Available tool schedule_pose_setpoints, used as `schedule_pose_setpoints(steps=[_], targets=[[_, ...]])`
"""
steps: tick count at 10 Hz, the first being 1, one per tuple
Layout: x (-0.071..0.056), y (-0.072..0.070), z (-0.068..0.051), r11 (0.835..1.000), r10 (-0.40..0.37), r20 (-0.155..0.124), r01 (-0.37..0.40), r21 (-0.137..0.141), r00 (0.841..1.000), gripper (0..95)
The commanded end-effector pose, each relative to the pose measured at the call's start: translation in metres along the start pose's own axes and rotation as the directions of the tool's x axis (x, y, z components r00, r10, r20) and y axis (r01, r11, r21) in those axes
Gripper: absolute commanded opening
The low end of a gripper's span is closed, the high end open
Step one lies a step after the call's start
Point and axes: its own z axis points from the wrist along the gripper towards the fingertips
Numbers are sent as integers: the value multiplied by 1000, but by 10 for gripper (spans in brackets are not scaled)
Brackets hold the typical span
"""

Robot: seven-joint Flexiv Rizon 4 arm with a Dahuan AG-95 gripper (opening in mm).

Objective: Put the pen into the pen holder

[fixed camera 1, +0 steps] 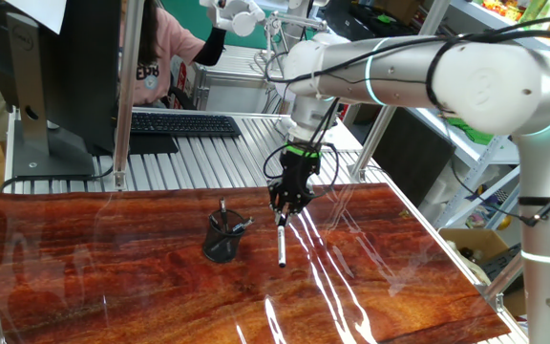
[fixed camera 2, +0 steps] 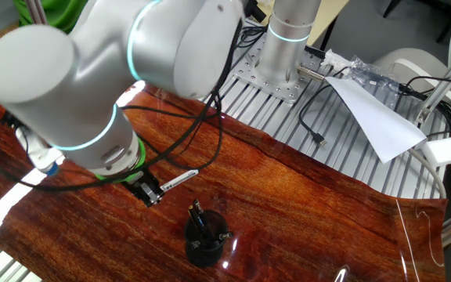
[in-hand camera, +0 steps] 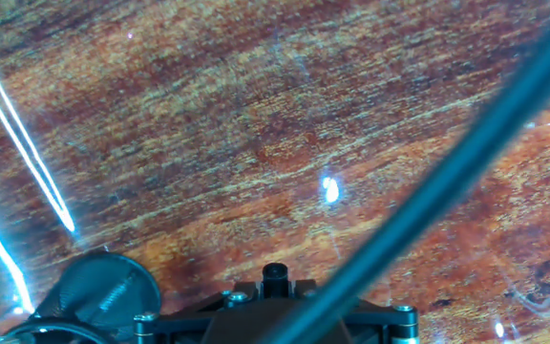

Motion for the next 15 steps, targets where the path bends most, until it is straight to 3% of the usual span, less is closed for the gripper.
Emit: schedule_pose_setpoints(steps=[1, 4, 10, 15], targets=[[4, 2, -7, 1000, 5, 2, -5, 0, 1000, 0], [6, 2, -25, 1000, 6, 5, -6, 4, 1000, 0], [4, 4, -25, 1000, 10, 21, -10, 9, 1000, 0], [3, 4, -25, 1000, 4, 14, -4, 0, 1000, 0]])
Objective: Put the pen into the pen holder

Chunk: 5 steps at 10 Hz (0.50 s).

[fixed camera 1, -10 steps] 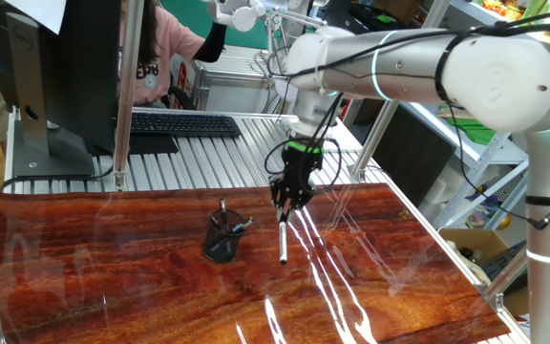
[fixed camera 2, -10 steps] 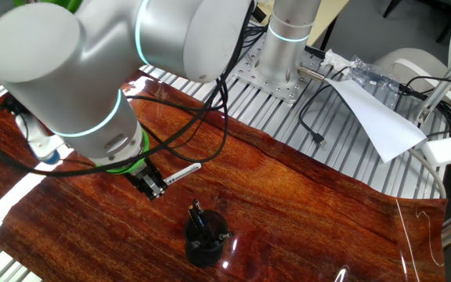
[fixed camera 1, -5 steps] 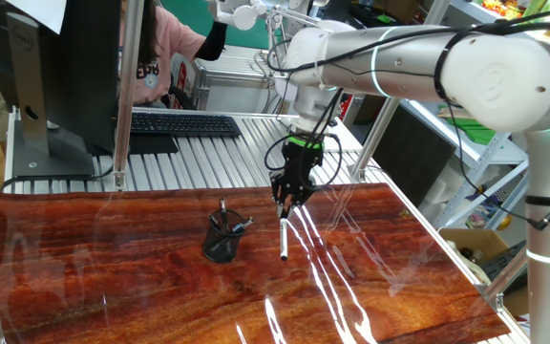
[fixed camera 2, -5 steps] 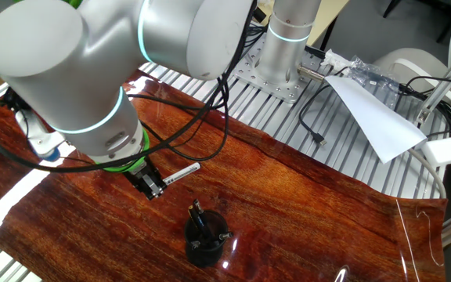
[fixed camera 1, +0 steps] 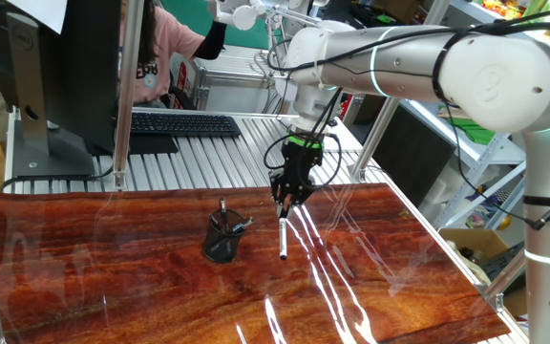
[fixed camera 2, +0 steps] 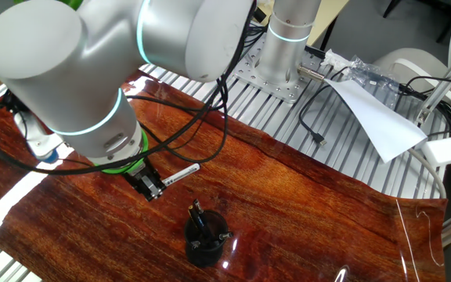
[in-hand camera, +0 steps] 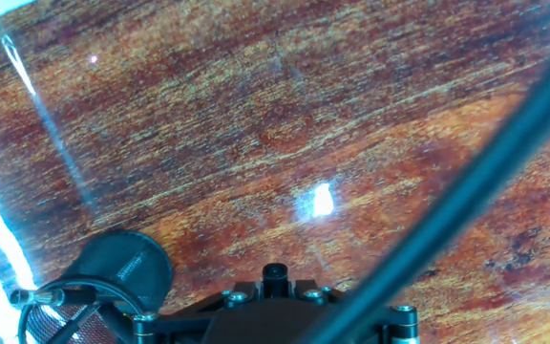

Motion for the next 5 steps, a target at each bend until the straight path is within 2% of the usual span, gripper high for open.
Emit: schedule_pose_setpoints(steps=[1, 5], targets=[[1, 0, 1, 1000, 5, 3, -5, 2, 1000, 0], [1, 0, 1, 1000, 30, 7, -30, 5, 1000, 0]])
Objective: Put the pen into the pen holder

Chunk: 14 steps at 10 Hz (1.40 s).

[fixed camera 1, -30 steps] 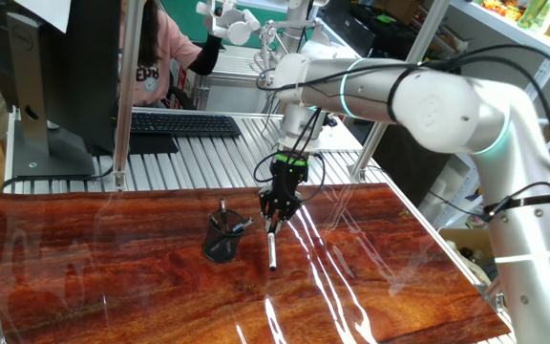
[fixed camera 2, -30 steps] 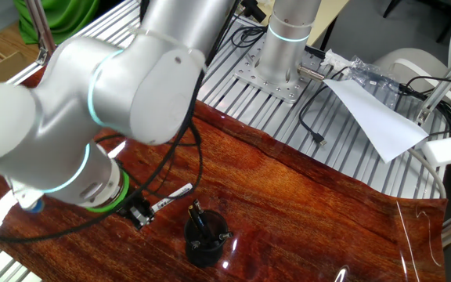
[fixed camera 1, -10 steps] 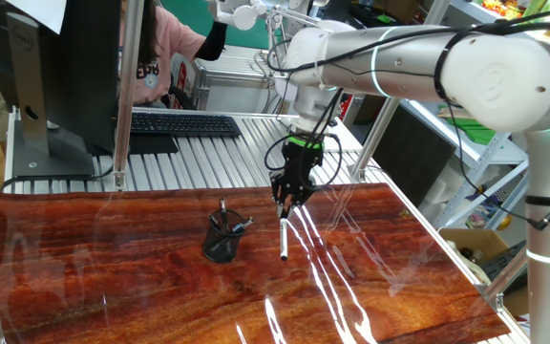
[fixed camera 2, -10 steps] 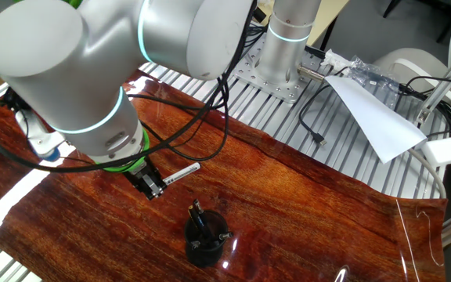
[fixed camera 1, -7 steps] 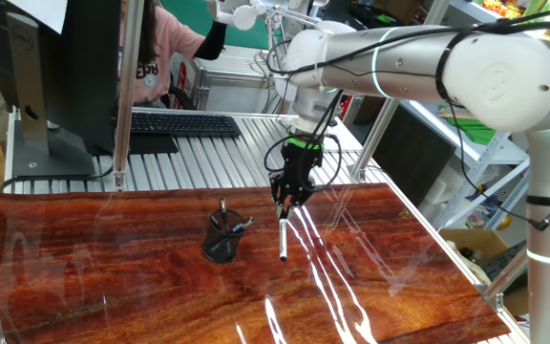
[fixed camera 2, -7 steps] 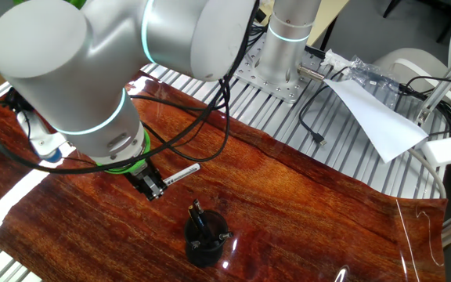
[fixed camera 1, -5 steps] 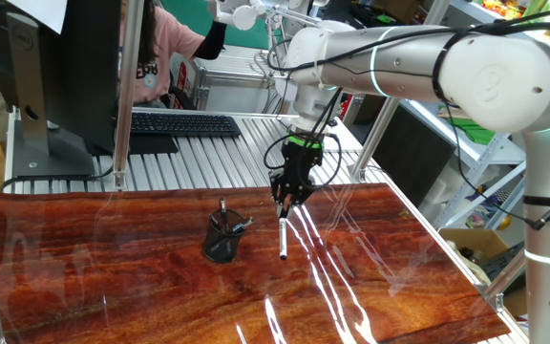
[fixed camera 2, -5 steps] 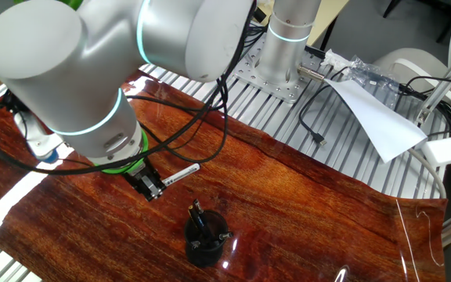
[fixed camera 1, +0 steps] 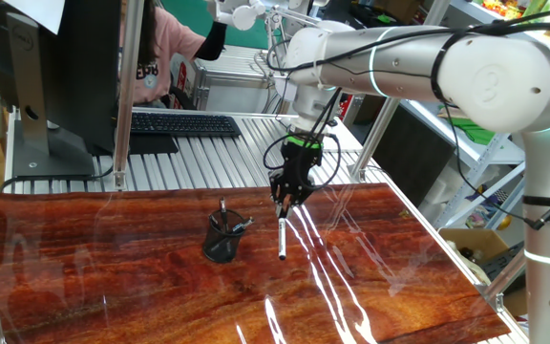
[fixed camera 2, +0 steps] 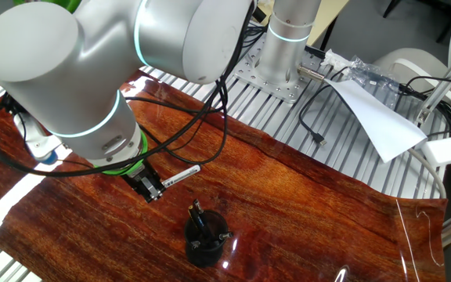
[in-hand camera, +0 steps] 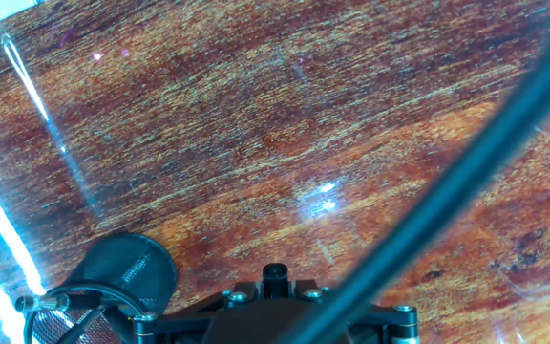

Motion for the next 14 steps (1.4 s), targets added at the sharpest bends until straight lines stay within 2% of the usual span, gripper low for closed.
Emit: schedule_pose_setpoints(steps=[1, 5, 7, 13, 14], targets=[[0, 0, 0, 1000, 6, 1, -6, 3, 1000, 0], [0, 0, 0, 1000, 15, 6, -15, 3, 1000, 0], [0, 0, 0, 1000, 13, 19, -13, 5, 1000, 0], [0, 0, 0, 1000, 14, 27, -14, -8, 1000, 0], [0, 0, 0, 1000, 19, 40, -19, -10, 999, 0]])
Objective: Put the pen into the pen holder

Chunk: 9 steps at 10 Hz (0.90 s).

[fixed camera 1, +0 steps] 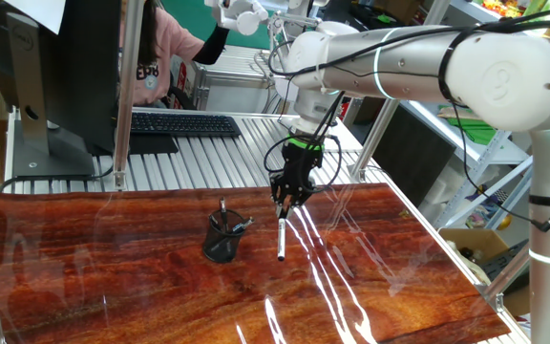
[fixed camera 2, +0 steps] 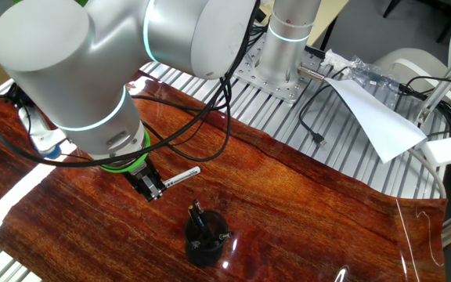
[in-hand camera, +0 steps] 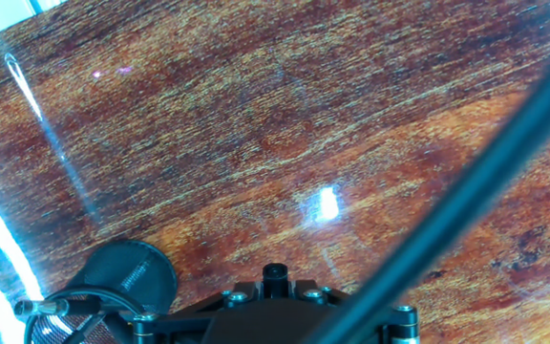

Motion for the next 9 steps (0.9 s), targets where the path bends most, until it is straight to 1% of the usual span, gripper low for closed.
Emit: schedule_pose_setpoints(steps=[1, 4, 9], targets=[[0, 0, 0, 1000, 8, 17, -8, -4, 1000, 0], [0, 0, 0, 1000, 3, 22, -3, -5, 1000, 0], [0, 0, 0, 1000, 7, 20, -7, -4, 1000, 0]])
